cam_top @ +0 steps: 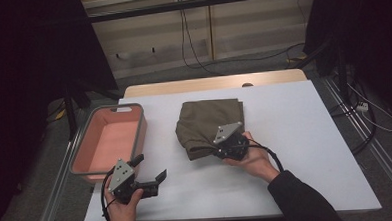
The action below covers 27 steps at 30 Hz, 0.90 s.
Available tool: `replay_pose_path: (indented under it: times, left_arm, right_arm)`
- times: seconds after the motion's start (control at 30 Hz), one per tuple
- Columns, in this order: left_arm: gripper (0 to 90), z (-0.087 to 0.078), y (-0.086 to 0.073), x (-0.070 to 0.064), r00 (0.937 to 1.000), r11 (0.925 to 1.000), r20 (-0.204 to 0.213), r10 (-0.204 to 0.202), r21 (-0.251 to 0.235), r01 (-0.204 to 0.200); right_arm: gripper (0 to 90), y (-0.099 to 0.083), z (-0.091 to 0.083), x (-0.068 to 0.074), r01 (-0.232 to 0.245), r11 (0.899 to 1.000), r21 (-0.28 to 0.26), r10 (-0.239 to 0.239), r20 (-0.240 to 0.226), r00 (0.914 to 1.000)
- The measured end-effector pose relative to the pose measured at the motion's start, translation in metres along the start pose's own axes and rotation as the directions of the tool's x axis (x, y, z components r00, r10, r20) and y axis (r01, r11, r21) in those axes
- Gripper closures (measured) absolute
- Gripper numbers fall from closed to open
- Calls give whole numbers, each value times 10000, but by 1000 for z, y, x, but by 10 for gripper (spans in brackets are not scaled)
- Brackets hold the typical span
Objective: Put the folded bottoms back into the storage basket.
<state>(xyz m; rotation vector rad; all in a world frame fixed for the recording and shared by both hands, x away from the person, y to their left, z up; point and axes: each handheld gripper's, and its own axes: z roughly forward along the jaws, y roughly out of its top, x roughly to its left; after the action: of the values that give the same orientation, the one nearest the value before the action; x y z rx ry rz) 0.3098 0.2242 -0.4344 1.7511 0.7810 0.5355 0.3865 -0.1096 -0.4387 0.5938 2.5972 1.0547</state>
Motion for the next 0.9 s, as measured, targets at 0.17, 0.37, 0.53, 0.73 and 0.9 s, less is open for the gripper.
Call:
replay_pose_path:
  times: [0.17,0.37,0.53,0.73,0.9]
  left_arm:
    - [74,13,7,-1,9994,9987,195,299,406,-306]
    - [69,26,18,3,9993,9979,251,286,574,-300]
    - [59,38,30,7,9994,9979,212,272,589,-284]
    - [58,51,40,13,9998,9975,128,180,680,-188]
    - [57,70,40,19,9996,9914,36,282,1278,-284]
  right_arm:
    - [795,-1,-5,6,61,9999,-96,-64,-284,9996]
    - [795,-3,-12,14,103,9997,-210,-112,-434,9990]
    - [795,-2,-16,20,67,9994,-330,-88,-636,9979]
    - [795,-3,-19,30,124,9992,-371,-153,-813,9966]
    - [795,-6,-20,38,244,9990,-368,-277,-927,9953]
